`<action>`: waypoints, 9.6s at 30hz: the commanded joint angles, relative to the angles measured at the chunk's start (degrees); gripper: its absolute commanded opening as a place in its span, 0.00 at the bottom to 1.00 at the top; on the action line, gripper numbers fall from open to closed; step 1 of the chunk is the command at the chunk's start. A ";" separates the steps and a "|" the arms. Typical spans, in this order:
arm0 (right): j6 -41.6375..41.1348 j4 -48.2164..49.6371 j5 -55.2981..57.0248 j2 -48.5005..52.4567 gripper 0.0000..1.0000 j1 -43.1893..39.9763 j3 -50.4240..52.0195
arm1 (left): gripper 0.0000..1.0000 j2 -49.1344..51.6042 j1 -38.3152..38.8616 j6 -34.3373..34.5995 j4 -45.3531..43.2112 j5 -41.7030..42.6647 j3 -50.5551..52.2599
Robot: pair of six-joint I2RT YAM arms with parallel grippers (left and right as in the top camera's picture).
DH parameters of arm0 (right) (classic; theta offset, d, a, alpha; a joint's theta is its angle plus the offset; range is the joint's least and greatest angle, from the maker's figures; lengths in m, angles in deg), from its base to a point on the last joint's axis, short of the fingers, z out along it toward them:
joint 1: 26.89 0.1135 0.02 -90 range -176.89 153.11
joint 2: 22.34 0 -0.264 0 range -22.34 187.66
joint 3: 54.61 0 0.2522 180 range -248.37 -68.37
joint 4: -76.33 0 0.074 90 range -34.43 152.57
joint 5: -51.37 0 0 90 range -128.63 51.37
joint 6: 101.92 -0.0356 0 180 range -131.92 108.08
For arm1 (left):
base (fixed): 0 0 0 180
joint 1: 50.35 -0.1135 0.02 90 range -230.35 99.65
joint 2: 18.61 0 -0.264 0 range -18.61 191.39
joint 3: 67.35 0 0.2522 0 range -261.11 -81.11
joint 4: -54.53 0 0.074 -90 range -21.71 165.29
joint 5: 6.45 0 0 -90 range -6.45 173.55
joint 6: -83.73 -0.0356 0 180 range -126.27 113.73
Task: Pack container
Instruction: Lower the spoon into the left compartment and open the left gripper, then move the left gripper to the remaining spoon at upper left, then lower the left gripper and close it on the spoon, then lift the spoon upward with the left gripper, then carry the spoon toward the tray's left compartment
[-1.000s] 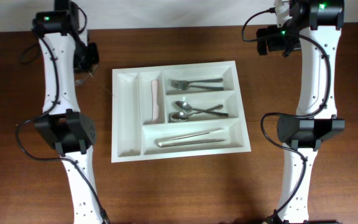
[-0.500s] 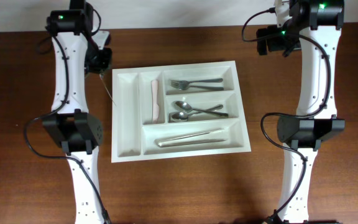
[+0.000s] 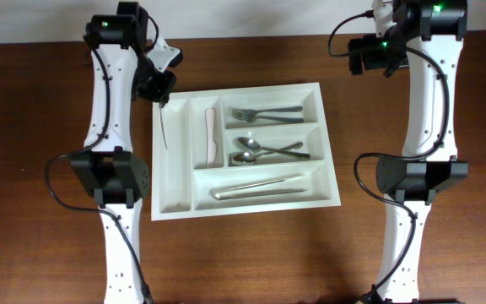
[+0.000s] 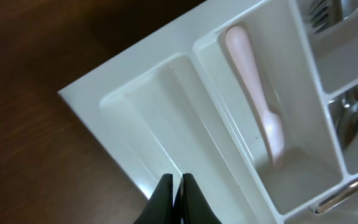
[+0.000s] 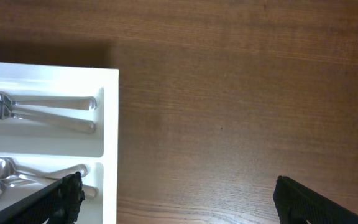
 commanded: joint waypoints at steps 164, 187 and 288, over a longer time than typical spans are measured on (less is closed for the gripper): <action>-0.11 -0.33 -0.55 -1.77 0.99 0.20 -0.59 | 0.02 20.79 -20.11 56.54 -10.71 13.88 -13.05; -0.11 -0.33 -0.55 -1.77 0.99 0.20 -0.59 | 0.02 19.67 -20.11 54.42 -13.88 21.16 -19.34; -0.11 -0.33 -0.52 -1.77 0.99 0.20 -0.59 | 0.02 -27.30 1.07 72.98 -9.31 -16.83 29.09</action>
